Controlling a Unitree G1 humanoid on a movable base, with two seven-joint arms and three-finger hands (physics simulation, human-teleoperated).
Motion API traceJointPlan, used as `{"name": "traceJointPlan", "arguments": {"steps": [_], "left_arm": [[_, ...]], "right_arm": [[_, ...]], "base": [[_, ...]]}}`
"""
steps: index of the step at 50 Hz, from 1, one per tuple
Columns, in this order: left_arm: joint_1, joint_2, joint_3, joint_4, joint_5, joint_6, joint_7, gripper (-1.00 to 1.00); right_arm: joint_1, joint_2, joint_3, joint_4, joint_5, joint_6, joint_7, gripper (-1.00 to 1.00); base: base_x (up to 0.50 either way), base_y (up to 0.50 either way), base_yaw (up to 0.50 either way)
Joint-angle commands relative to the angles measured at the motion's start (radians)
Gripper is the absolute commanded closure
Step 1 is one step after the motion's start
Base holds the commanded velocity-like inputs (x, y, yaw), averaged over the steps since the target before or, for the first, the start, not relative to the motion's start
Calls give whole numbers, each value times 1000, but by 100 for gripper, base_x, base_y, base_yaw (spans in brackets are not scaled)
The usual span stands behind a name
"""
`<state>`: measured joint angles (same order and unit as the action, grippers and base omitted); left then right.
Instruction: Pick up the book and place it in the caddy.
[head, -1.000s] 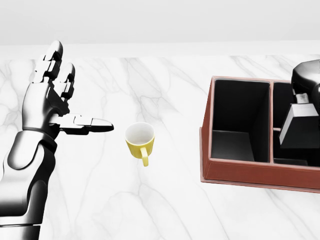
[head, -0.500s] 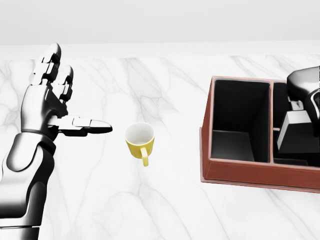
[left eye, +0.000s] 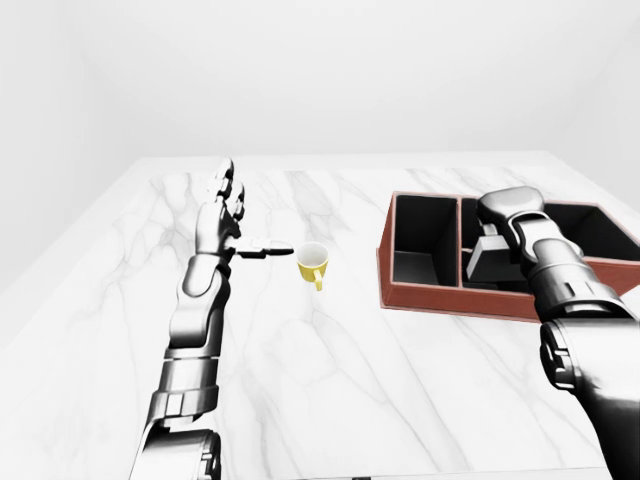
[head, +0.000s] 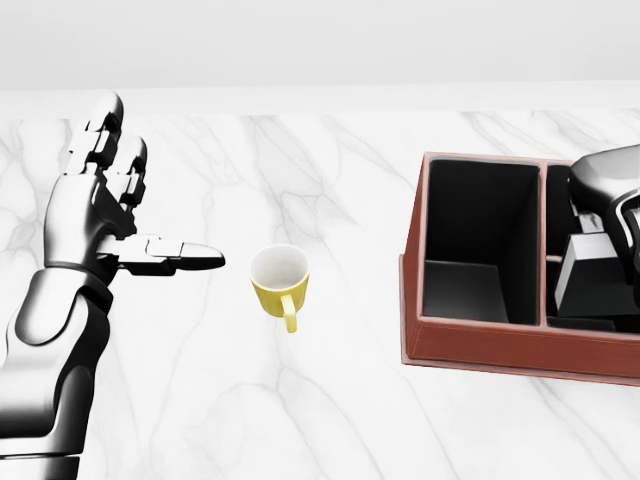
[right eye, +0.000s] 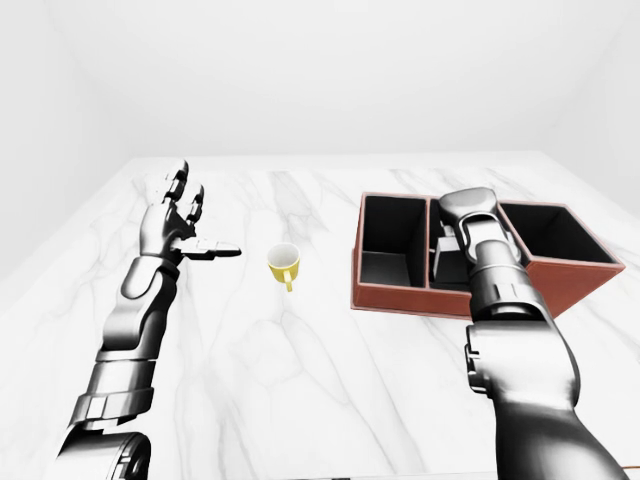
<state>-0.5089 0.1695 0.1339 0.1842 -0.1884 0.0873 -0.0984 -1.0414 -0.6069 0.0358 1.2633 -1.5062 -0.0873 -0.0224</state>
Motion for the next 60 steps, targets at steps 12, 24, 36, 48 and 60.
{"name": "traceJointPlan", "arguments": {"steps": [12, 24, 36, 48, 60], "left_arm": [[14, -1, 0, -10, 2, 0, 1, -100], [23, 1, 5, -24, 1, 0, 6, -100], [37, 2, 9, -30, 1, 0, 5, -100], [44, 0, 9, -16, 0, 0, 3, -100], [56, 0, 11, -24, -2, 0, 5, -100]], "right_arm": [[-14, 6, 13, 21, -22, 0, -57, 100], [-19, 20, 17, 53, -22, 0, -87, 100], [-24, 6, 11, 66, -24, 0, -106, 100], [-18, 6, 19, 73, -58, 0, -149, 100], [-5, 23, 15, 85, -76, 0, -176, 100]], "base": [[0, 0, 0], [0, 0, 0], [0, 0, 0], [0, 0, 0], [0, 0, 0]]}}
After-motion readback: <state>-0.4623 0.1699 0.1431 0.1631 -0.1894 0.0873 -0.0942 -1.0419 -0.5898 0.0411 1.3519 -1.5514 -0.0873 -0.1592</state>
